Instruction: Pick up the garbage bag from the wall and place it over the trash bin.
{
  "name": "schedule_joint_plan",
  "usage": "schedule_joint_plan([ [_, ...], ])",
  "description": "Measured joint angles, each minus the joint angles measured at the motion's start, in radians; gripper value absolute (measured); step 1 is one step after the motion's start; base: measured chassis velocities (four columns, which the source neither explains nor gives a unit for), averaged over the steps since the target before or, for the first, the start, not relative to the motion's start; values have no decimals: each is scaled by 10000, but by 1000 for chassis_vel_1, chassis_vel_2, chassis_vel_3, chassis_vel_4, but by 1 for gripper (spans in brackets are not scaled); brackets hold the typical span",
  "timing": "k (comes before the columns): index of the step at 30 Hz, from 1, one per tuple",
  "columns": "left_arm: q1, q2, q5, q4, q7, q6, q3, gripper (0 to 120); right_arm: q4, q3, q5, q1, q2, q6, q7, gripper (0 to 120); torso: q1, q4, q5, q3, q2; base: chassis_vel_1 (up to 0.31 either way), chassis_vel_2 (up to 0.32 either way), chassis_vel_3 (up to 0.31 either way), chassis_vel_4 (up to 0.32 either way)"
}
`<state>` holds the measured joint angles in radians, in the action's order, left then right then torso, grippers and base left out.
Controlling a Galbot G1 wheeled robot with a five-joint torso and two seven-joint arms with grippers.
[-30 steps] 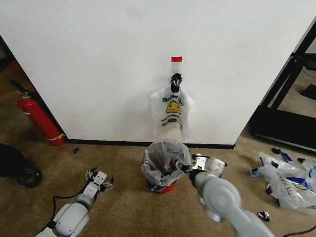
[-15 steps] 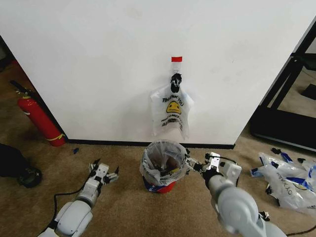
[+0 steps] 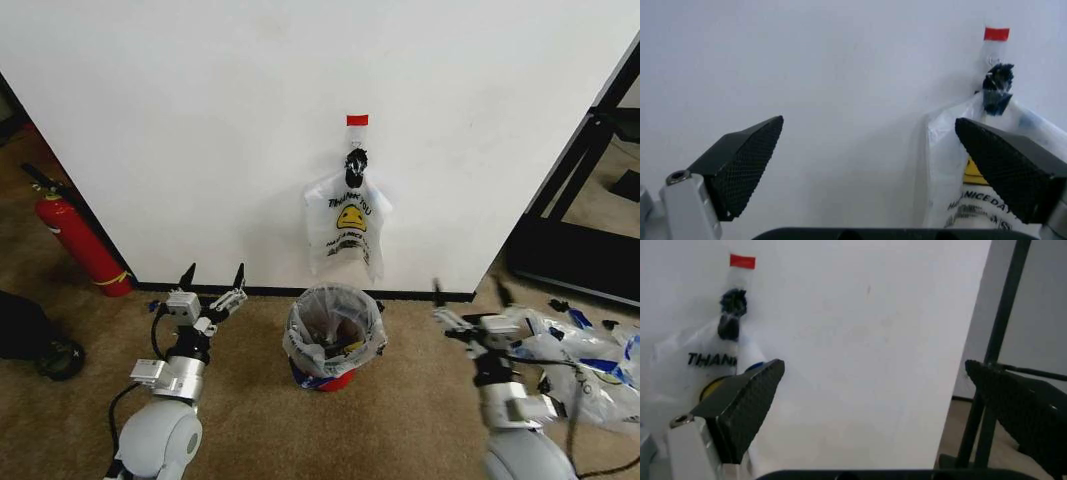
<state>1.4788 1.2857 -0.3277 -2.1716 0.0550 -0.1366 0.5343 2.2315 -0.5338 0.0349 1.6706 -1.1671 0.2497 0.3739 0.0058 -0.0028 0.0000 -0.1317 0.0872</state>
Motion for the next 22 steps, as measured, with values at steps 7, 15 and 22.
schedule_joint_plan([
  [7,70,35,85,-106,-49,63,81,100,127,-95,-62,79,-103,-41,50,100,0,5,0,-1,-1,0,0,0,0],
  [15,64,12,90,-98,-50,84,68,100,126,-55,-22,45,-90,-16,70,100,1,5,0,-2,-1,0,0,0,0],
  [22,60,-1,90,-77,-50,94,59,100,111,-34,2,26,-81,0,77,100,1,5,0,-2,-1,0,0,0,0],
])
